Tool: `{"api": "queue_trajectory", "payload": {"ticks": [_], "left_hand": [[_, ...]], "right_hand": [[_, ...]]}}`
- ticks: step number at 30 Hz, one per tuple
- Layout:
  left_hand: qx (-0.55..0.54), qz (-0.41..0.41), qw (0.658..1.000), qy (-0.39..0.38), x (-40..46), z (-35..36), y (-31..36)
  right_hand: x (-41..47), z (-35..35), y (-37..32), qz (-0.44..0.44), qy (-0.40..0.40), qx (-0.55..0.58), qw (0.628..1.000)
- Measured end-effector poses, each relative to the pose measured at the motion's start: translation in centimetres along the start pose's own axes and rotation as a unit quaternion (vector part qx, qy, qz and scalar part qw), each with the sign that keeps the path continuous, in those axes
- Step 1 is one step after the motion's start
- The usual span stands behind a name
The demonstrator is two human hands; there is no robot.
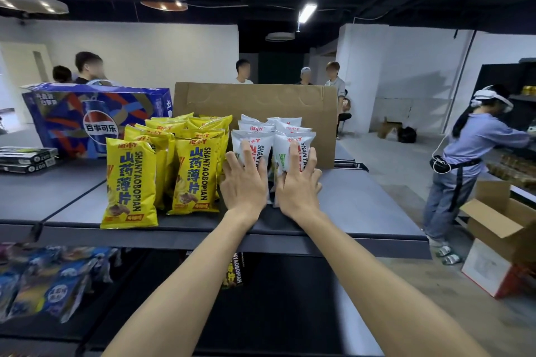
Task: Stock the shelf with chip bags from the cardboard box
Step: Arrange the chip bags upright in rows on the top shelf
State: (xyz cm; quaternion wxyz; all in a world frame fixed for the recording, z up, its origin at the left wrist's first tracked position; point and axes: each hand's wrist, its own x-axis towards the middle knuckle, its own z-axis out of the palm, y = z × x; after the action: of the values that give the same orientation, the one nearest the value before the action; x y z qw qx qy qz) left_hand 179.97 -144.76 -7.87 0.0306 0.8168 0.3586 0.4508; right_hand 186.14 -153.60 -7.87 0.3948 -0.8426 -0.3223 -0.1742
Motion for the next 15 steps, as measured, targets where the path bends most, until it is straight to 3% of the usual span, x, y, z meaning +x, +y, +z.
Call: {"api": "queue_trajectory", "payload": {"ticks": [5, 15], "left_hand": [[-0.027, 0.02, 0.999, 0.025, 0.4, -0.2, -0.2], [0.02, 0.01, 0.998, -0.064, -0.3, 0.5, -0.5]], "right_hand": [[0.1, -0.4, -0.5, -0.029, 0.003, 0.011, 1.0], [-0.3, 0.2, -0.1, 0.026, -0.086, 0.017, 0.996]]}}
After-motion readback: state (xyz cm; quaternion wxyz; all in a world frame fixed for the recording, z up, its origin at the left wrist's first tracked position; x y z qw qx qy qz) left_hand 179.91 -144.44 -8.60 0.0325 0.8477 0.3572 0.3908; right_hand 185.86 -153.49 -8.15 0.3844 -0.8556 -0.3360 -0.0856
